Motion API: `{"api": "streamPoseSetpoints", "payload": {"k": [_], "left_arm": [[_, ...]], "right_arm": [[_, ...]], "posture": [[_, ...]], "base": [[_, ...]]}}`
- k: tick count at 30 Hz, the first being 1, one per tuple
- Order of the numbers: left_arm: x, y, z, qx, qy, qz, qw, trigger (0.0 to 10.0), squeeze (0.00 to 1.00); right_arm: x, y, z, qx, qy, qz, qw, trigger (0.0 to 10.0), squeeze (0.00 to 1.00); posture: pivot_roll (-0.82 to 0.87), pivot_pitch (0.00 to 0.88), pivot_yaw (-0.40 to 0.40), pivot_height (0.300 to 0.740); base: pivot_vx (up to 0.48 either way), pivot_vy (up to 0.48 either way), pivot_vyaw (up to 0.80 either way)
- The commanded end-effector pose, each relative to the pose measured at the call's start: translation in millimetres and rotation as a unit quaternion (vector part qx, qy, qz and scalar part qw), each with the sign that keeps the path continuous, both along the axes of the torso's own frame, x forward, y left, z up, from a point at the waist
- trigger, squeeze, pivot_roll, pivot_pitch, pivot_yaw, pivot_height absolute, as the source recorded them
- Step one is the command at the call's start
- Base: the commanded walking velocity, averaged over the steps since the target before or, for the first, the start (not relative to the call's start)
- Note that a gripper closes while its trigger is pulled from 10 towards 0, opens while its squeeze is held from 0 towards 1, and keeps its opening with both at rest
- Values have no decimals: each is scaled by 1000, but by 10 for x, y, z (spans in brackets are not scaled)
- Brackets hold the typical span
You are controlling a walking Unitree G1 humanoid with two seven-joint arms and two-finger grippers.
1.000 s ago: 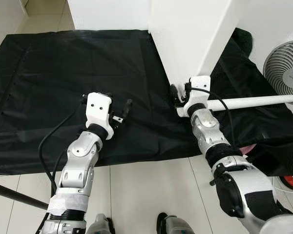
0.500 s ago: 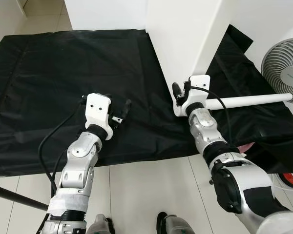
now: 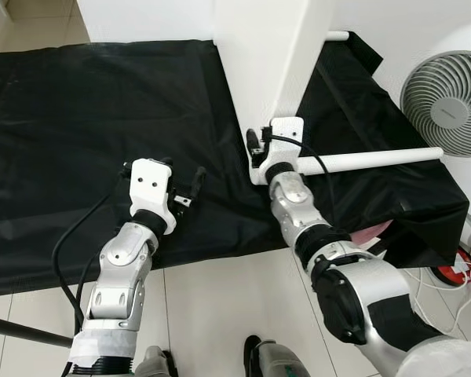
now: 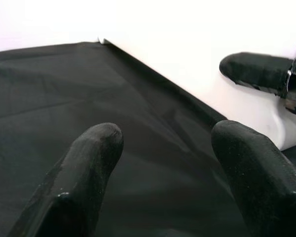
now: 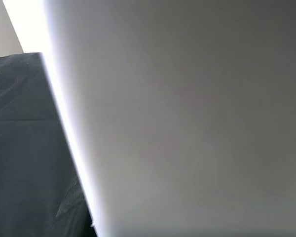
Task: Building children table
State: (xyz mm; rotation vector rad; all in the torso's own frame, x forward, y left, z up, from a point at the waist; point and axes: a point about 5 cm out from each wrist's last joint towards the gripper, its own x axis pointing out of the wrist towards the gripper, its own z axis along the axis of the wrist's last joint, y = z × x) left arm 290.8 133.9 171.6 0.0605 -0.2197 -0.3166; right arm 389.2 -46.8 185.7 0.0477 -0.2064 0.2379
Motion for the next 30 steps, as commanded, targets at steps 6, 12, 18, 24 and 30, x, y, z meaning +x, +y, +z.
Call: {"api": "streamPoseSetpoints", "payload": {"k": [6,12,18,24,30], "left_arm": [[-80,98,-106,1,22,58,998,10000,0],[-149,183,-169,-2,33,74,997,10000,0],[-171,257,-154,-4,30,85,996,10000,0],[-181,264,-189,-2,35,83,996,10000,0],[-205,287,-236,0,44,85,995,10000,0]], "right_arm": [[-166,697,255,-17,-40,111,993,0,0],[-250,921,340,-16,-49,141,989,0,0],[-331,1045,359,-15,-64,171,983,0,0],[-516,1275,412,8,-99,220,970,0,0],[-643,1414,301,-32,-109,188,976,0,0]], "posture": [[63,182,-29,740],[68,186,-37,740],[61,189,-37,740],[54,192,-28,740],[57,194,-25,740]], "base": [[0,0,0],[0,0,0],[0,0,0],[0,0,0],[0,0,0]]}}
